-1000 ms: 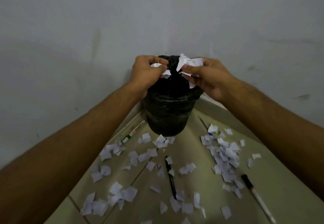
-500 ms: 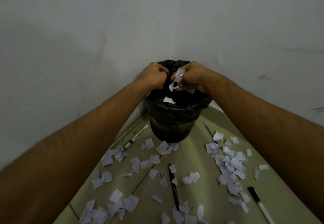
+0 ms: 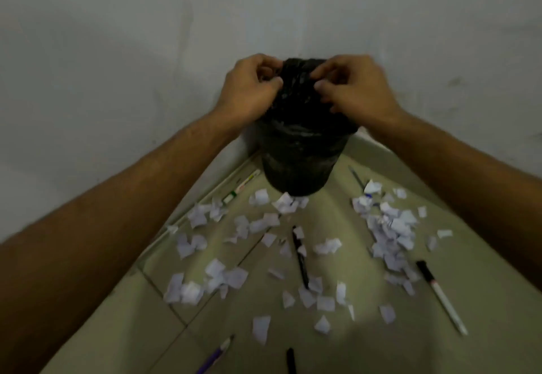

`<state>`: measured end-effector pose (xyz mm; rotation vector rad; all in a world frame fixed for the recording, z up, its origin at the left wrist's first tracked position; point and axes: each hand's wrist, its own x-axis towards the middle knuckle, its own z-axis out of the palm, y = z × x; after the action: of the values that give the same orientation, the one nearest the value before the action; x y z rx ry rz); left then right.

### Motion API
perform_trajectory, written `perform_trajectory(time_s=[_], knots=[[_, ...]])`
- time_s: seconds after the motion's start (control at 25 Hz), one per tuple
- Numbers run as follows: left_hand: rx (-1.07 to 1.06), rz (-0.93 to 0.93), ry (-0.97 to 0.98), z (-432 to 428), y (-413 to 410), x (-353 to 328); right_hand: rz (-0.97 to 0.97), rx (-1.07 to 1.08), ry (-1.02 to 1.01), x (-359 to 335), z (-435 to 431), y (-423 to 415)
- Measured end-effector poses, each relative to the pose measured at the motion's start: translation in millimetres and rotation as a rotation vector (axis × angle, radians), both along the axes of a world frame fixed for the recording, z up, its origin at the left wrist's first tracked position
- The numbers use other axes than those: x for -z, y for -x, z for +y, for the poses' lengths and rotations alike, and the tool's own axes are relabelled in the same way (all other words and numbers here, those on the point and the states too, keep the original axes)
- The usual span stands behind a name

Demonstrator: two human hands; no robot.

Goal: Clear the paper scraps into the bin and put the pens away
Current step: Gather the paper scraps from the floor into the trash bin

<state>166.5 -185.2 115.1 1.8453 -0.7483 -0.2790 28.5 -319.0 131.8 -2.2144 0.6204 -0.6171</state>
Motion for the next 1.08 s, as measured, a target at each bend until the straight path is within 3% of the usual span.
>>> perform_trajectory(time_s=[0.04,0.12,0.28,0.44,0.56,0.68,0.8,0.96,1.08], knots=[[-0.028,-0.073,0.020,21.1,7.4,10.6,-0.063,0.023,0.072,5.6,6.8,20.7],[-0.061,-0.187,-0.053,73.0,22.5,46.4,0.017,0.026,0.134,27.7,16.7,69.8],[0.059,-0.143,-0.644,187.2,36.9,156.1,0.568,-0.074,0.010,115.6,20.8,140.1],[0.156,-0.304,-0.974,221.1,28.7,226.7,0.777,-0.142,-0.036,180.3,24.8,161.6],[0.118,-0.317,-1.009,212.4,46.2,233.9,0.801,-0.176,-0.045,199.4,31.9,165.3],[0.211,-0.360,-0.920,219.0,84.7,229.9,0.794,-0.179,-0.039,203.2,39.6,167.0],[0.076,-0.456,-0.852,210.1,58.7,220.7,0.728,-0.171,-0.054,205.9,39.6,165.9],[0.131,-0.477,-0.961,179.7,5.7,228.6,0.709,-0.157,-0.056,207.3,32.0,157.7],[0.189,-0.535,-1.014,185.2,24.5,242.6,0.675,-0.165,-0.048,205.7,32.2,150.3]])
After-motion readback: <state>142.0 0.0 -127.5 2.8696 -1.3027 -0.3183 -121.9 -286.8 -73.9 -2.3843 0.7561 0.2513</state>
